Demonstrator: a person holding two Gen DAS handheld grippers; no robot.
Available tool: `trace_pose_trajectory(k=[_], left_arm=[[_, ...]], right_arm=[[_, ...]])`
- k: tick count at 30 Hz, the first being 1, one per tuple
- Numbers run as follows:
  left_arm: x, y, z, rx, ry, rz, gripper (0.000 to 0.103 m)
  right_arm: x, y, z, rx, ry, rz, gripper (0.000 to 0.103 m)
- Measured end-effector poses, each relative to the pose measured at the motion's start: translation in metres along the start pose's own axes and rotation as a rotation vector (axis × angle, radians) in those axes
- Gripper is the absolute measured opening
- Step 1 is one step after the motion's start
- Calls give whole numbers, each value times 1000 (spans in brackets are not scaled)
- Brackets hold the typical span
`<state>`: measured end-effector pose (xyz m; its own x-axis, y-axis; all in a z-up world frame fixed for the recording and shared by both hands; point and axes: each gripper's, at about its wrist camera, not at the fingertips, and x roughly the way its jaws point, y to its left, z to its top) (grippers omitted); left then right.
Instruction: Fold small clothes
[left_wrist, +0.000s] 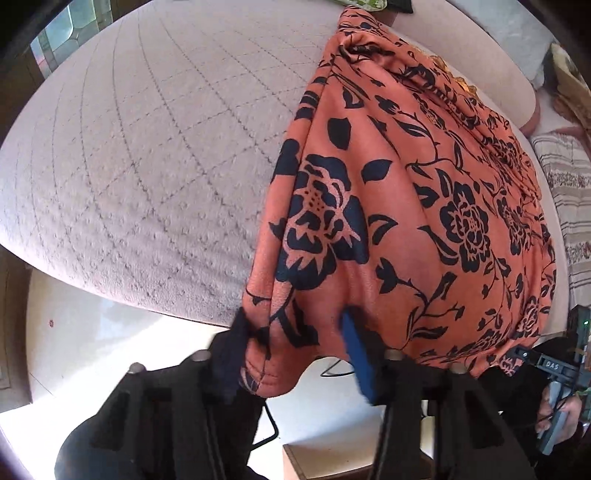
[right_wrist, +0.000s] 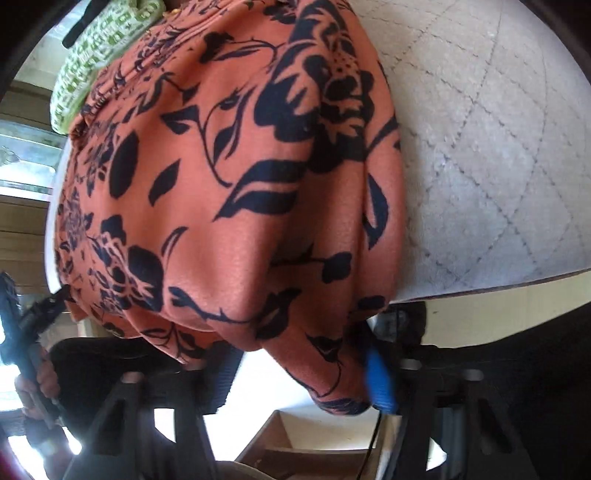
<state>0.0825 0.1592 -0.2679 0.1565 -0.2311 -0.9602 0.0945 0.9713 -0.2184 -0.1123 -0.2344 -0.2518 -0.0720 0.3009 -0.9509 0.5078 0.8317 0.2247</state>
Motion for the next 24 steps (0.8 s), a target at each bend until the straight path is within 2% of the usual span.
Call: trace_pose_trajectory(k=[1, 2, 3, 4, 6, 9, 11, 15, 20, 24], left_arm=[[-2, 0, -1, 2, -8, -23, 29], [-3, -1, 0, 5, -14, -42, 16], [-5, -1, -1, 6, -24, -65, 14], [-7, -3, 0, 6, -28, -80, 12], [-12, -3, 1, 7, -38, -121, 11], [-27, -7, 11, 10, -62, -212, 10], [-38, -7, 17, 11, -84, -258, 10], [-58, -9, 45, -27, -122, -387, 9], [-92, -16, 100, -13, -188, -429, 9], [-99, -22, 169, -11, -242, -395, 9]], right_arm=[[-3, 1, -1, -15, -7, 2, 35], [-6, 4, -3, -39, -13, 6, 27], [-9, 8, -4, -54, -15, 16, 20], [-12, 10, -6, -65, -15, 29, 19], [-19, 18, -7, -83, -10, 71, 17], [-42, 24, -8, -99, -33, 198, 16], [-61, 30, -10, -105, -71, 282, 15], [-108, 38, 8, -103, -177, 449, 15], [-165, 36, 56, -58, -348, 586, 15], [-192, 29, 115, -2, -473, 570, 15]])
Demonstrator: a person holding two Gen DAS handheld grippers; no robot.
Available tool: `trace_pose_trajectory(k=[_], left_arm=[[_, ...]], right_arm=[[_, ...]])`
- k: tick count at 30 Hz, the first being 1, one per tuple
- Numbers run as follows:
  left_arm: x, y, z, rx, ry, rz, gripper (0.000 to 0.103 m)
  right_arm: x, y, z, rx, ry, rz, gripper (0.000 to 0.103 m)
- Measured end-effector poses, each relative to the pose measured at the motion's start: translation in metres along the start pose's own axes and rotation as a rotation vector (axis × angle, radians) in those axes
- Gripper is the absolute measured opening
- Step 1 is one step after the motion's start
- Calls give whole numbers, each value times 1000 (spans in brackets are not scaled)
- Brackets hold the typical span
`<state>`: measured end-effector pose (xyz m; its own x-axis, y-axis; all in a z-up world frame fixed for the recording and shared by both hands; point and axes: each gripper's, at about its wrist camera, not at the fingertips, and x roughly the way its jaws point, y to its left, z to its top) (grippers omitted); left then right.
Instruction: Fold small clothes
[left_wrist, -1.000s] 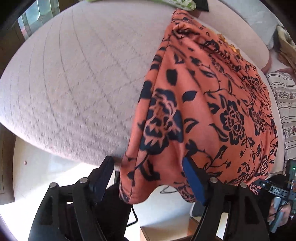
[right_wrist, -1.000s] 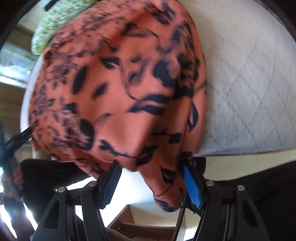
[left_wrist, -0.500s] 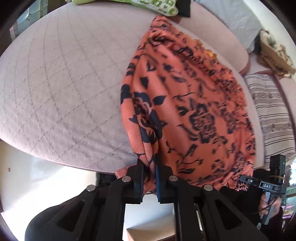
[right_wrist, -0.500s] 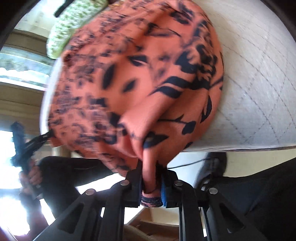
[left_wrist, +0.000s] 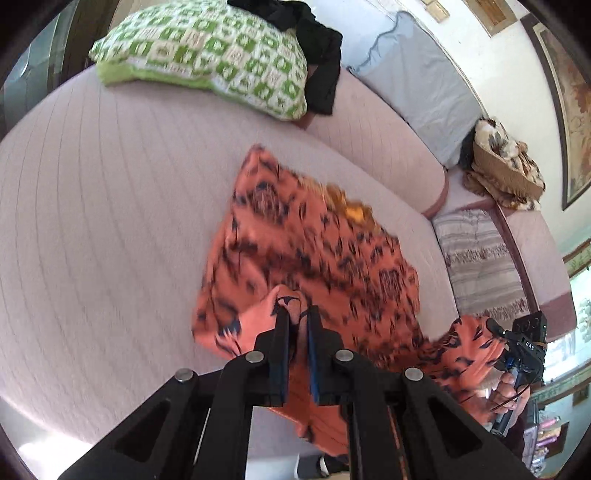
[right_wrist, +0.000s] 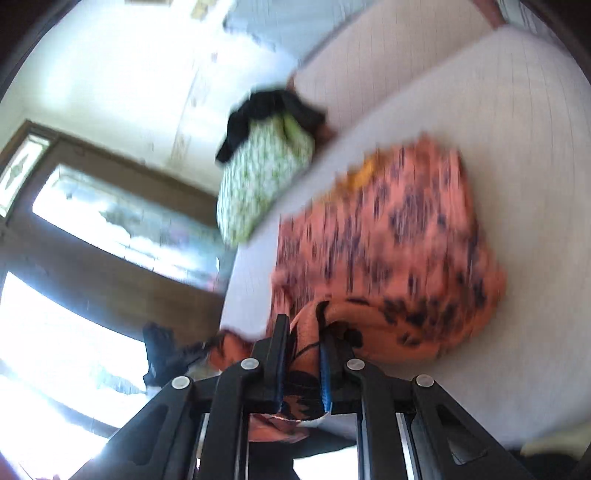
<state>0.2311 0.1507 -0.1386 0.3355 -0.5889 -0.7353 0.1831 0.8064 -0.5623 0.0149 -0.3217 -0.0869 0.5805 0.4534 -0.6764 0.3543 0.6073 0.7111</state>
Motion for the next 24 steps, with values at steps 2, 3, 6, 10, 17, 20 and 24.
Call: trace_pose_trajectory(k=[2, 3, 6, 10, 17, 20, 24], left_arm=[[17, 7, 35, -36, -17, -5, 9], [22, 14, 50, -54, -27, 0, 9], [57, 29, 96, -111, -111, 58, 10], [104, 45, 117, -188, -237, 186, 12], [106, 48, 72, -284, -338, 226, 31], [103, 35, 53, -270, -360, 257, 45], [117, 29, 43, -267, -293, 278, 48]], right_arm=[[10, -16, 42, 61, -66, -30, 15], [15, -25, 60, 87, -98, -44, 15], [38, -61, 102, 177, -180, -125, 16], [71, -125, 133, 367, -206, -201, 23], [73, -147, 122, 369, -298, -257, 78], [82, -117, 116, 210, -263, -302, 78], [123, -69, 88, 27, -148, -313, 78]])
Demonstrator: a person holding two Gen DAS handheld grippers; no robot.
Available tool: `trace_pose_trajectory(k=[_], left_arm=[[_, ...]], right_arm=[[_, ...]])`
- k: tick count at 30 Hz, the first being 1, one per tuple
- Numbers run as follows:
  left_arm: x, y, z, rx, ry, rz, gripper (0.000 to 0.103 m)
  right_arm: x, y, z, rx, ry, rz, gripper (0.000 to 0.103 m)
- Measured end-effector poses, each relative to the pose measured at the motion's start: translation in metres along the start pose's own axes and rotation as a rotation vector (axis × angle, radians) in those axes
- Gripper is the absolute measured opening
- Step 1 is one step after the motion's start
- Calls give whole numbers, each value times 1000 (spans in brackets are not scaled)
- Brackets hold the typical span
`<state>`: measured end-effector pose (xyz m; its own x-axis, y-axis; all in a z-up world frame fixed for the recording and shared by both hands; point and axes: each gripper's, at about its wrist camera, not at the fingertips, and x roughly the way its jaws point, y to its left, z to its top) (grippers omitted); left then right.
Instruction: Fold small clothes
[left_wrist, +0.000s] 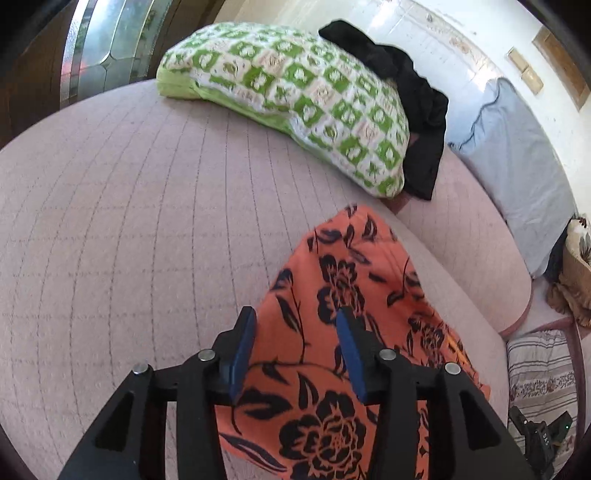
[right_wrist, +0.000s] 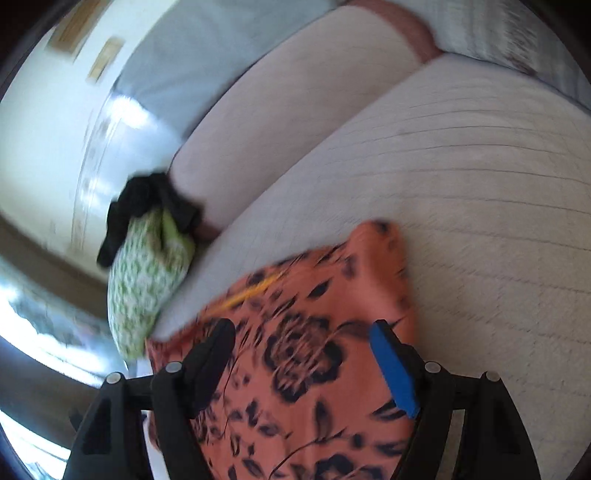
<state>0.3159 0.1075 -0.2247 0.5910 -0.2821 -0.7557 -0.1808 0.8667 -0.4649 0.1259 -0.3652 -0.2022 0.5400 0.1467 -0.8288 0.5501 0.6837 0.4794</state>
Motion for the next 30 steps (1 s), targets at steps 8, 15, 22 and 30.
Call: trace_pose_trajectory(k=[8, 15, 22, 30], left_arm=[[16, 32, -6, -99, 78, 111, 62], [20, 22, 1, -21, 107, 158, 64], [22, 4, 10, 110, 29, 254, 64], [11, -16, -2, 185, -29, 253, 64]], right_arm=[[111, 109, -65, -211, 203, 34, 77], [223, 189, -57, -333, 326, -25, 40], [243, 202, -34, -285, 251, -47, 41], [126, 172, -40, -442, 95, -129, 41]])
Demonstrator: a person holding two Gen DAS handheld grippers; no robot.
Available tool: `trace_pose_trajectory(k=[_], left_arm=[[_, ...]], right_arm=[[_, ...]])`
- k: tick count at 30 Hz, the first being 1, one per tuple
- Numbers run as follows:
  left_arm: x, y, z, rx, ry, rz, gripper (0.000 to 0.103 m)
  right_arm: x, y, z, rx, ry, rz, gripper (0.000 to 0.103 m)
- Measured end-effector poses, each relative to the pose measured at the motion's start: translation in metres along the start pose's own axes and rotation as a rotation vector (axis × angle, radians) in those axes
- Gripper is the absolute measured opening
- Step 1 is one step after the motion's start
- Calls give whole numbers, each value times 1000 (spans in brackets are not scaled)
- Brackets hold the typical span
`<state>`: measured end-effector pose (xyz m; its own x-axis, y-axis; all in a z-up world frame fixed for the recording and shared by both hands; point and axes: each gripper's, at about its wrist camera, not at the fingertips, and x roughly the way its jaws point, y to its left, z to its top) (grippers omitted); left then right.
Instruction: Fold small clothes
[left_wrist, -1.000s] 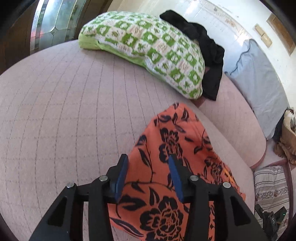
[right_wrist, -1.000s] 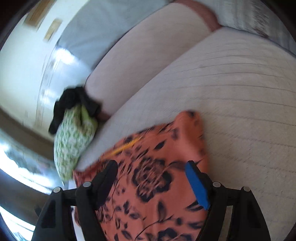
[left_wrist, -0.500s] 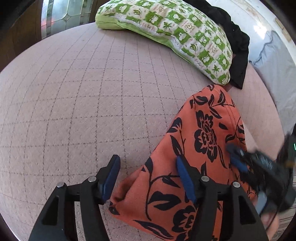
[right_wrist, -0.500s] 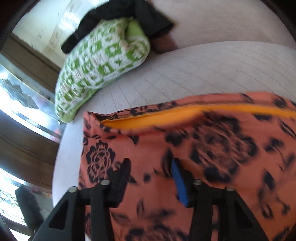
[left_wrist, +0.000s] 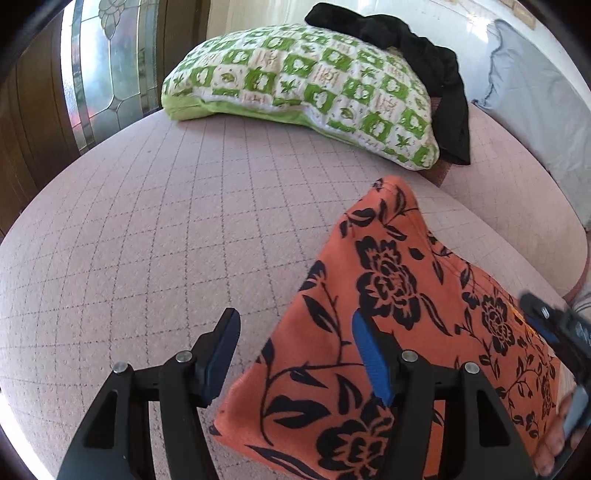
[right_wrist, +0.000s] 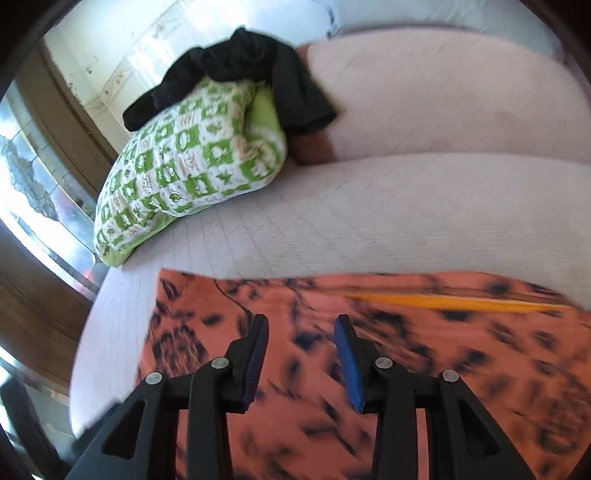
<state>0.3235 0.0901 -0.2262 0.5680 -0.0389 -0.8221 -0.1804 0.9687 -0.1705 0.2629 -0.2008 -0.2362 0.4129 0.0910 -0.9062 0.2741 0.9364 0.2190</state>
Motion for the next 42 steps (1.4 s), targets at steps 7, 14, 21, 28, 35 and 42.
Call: trace_pose_trajectory(k=[7, 14, 21, 28, 35, 42], left_arm=[[-12, -9, -4, 26, -34, 2, 64], [-9, -21, -12, 63, -18, 10, 64], [15, -23, -14, 77, 54, 61, 67], [3, -32, -11, 72, -6, 19, 73], [18, -46, -21, 174, 45, 64, 82], [30, -46, -41, 284, 80, 46, 103]], right_arm=[[-79, -47, -46, -47, -9, -197, 41], [-74, -88, -70, 55, 0, -282, 41], [-63, -136, -67, 204, -37, -200, 41], [-84, -169, -62, 359, -117, -204, 41], [-79, -192, -67, 453, -40, -200, 46], [-115, -149, -77, 332, -89, -113, 46]])
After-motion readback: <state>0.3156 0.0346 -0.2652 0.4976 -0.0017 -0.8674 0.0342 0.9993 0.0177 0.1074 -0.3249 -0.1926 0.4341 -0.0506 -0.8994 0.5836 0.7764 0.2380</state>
